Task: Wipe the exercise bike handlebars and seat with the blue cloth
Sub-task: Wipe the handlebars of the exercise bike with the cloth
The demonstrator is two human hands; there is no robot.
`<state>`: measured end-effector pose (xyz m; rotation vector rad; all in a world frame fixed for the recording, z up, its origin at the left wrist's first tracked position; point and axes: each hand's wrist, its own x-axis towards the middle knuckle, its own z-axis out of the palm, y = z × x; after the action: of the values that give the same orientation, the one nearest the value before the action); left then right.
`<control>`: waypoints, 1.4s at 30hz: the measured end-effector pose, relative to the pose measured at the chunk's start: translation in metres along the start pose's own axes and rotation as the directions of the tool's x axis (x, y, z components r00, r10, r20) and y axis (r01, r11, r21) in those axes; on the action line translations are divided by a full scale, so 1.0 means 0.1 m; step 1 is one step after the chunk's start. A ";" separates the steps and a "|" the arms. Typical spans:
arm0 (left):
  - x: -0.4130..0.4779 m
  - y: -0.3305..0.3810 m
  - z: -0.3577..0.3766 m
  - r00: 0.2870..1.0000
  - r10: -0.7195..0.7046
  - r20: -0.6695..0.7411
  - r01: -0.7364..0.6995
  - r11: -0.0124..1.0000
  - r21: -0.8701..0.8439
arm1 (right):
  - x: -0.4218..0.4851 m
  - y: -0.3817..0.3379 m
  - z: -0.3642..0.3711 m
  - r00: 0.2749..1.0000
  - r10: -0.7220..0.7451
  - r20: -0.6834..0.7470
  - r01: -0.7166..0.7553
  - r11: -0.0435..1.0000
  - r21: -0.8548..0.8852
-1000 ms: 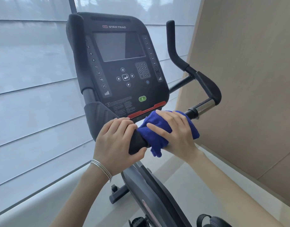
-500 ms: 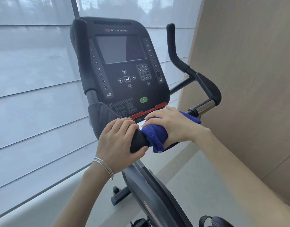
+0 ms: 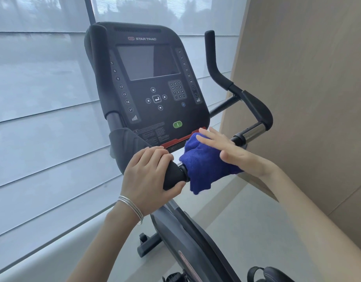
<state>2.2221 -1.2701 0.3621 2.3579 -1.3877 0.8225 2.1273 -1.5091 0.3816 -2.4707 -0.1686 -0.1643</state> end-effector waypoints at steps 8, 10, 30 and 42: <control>0.01 0.00 0.01 1.000 0.013 -0.027 -0.013 1.000 -0.012 | 0.00 -0.10 0.41 0.913 -0.208 -0.352 -0.027 0.828 -0.560; 0.01 0.01 0.01 0.999 0.015 -0.034 -0.015 1.000 -0.013 | 0.00 -0.11 0.43 0.900 -0.224 -0.373 -0.022 0.832 -0.554; 0.25 0.25 0.11 0.944 -0.024 0.330 -0.050 0.976 0.214 | 0.11 0.26 0.26 0.753 -0.395 -0.526 -0.031 0.778 -0.628; 0.34 0.35 0.11 0.937 -0.094 0.335 0.026 0.979 0.202 | -0.04 0.97 -0.46 0.762 -0.197 -0.616 -0.367 0.652 -0.663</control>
<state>2.2080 -1.3174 0.3720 2.7875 -1.4053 0.5694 2.1356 -1.6135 0.3589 -3.0380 0.4335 -1.2832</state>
